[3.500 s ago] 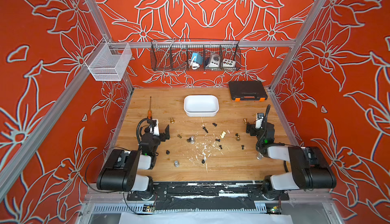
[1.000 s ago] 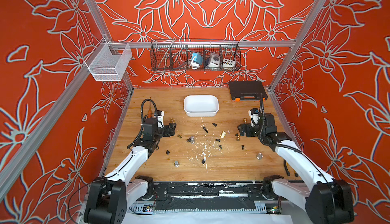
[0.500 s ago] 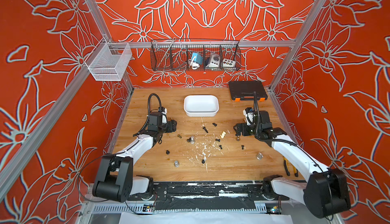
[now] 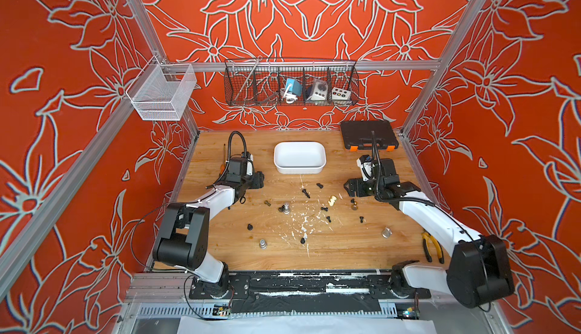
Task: Put the chess pieces into the storage box
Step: Pick up the chess piece at the center of the board.
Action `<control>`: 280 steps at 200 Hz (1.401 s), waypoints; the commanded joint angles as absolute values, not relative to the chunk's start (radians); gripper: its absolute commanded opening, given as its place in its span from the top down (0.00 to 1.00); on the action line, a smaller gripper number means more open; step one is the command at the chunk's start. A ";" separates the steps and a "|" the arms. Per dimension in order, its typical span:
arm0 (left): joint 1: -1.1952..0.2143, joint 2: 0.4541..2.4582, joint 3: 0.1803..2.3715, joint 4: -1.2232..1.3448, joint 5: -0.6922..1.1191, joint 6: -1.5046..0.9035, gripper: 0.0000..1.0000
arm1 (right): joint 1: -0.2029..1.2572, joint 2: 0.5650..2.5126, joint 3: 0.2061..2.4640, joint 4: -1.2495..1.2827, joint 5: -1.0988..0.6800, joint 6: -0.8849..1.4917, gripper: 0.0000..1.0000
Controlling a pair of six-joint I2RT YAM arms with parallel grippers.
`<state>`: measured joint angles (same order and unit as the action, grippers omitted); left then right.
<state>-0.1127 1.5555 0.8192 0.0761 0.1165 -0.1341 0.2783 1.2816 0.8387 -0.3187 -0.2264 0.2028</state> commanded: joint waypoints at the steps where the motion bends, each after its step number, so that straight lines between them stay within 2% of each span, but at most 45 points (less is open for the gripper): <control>1: -0.120 1.585 0.839 0.062 0.106 -0.119 0.33 | 0.288 1.288 0.862 -0.334 -0.229 0.215 0.08; 280: -0.142 1.741 0.942 0.025 0.021 0.017 0.70 | 0.307 1.324 0.851 -0.336 -0.229 0.252 0.10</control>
